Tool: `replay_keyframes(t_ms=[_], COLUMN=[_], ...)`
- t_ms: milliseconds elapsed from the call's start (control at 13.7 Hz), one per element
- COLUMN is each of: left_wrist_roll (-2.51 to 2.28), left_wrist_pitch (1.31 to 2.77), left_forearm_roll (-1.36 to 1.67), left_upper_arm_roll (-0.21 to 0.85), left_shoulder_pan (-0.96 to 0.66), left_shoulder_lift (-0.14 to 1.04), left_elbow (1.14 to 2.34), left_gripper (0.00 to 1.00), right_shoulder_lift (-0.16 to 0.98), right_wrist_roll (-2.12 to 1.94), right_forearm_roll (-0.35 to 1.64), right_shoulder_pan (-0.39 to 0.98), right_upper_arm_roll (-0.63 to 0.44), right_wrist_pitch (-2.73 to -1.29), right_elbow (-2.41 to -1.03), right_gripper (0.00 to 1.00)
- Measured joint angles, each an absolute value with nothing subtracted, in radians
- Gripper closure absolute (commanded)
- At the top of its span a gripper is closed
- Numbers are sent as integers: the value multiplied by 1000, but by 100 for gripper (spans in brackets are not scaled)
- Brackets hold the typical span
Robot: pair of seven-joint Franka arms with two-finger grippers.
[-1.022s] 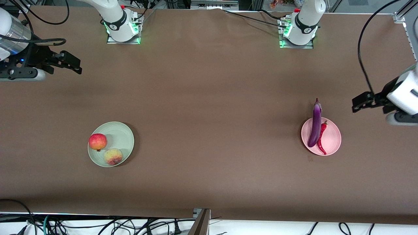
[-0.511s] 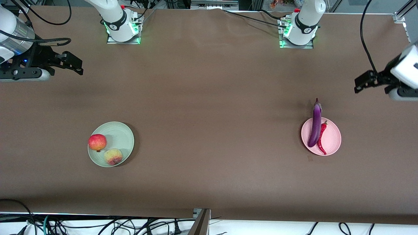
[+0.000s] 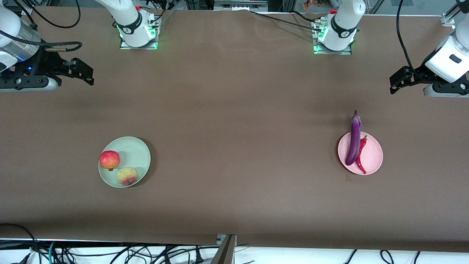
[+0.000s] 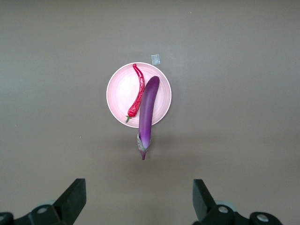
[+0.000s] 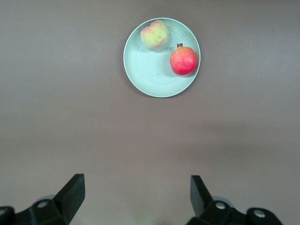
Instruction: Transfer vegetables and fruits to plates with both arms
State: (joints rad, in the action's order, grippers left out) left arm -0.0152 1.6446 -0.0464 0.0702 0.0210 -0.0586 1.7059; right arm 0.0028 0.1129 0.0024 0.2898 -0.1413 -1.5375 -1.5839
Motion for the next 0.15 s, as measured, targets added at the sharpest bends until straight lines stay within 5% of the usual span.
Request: replay_keyframes(t_ms=[146], left_wrist_roll=[-15], left_wrist_pitch=[1645], left_forearm_roll=[-46], left_upper_arm_roll=[62], left_shoulder_pan=[15], left_shoulder_lift=[-59], left_elbow=[1706], left_gripper=[0], right_shoulder_lift=[3], right_wrist_roll=[113], right_forearm_roll=[1], right_shoulder_pan=[288], right_upper_arm_roll=[-141], right_wrist_pitch=[-1545], right_elbow=[-1594], right_gripper=[1])
